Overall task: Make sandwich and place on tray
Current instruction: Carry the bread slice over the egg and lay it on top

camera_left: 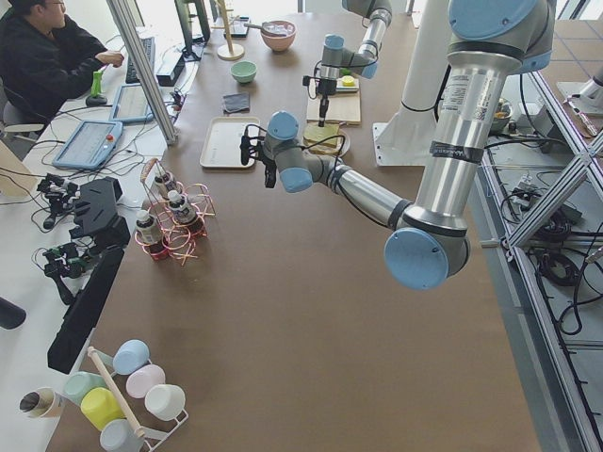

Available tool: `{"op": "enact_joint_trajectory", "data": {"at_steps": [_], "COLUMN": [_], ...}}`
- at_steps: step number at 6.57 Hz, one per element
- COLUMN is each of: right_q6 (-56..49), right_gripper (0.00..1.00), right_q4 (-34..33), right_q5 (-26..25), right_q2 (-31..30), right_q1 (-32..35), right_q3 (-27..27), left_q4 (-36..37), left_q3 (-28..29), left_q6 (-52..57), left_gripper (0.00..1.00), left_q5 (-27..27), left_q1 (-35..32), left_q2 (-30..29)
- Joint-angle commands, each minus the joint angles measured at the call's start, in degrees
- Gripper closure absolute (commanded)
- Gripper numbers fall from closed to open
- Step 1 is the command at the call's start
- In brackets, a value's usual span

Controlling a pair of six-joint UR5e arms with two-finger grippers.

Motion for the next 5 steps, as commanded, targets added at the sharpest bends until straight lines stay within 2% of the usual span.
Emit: {"op": "enact_joint_trajectory", "data": {"at_steps": [1, 2, 3, 4, 5], "right_q6": [-0.1, -0.1, 0.0, 0.5, 0.6], "right_gripper": [1.0, 1.0, 0.34, 0.01, 0.0], "right_q4": [0.2, 0.2, 0.1, 0.1, -0.1], "right_q5": [-0.6, -0.5, -0.3, -0.6, -0.5], "right_q2": [0.5, 0.4, 0.5, 0.5, 0.3], "right_q1": [-0.6, -0.6, -0.6, -0.6, -0.1], "right_q3": [-1.2, -1.1, -0.8, -0.5, 0.4], "left_q4": [0.0, -0.1, -0.1, -0.1, -0.1], "left_q3": [0.4, 0.7, 0.7, 0.7, 0.8], "left_q6": [0.1, 0.1, 0.1, 0.1, 0.0], "left_gripper": [0.03, 0.03, 0.03, 0.03, 0.03], "left_q5": [0.1, 0.0, 0.1, 0.0, 0.2], "left_q1": [0.0, 0.0, 0.0, 0.0, 0.0], "left_q2": [-0.1, -0.2, -0.2, -0.3, -0.5]}}
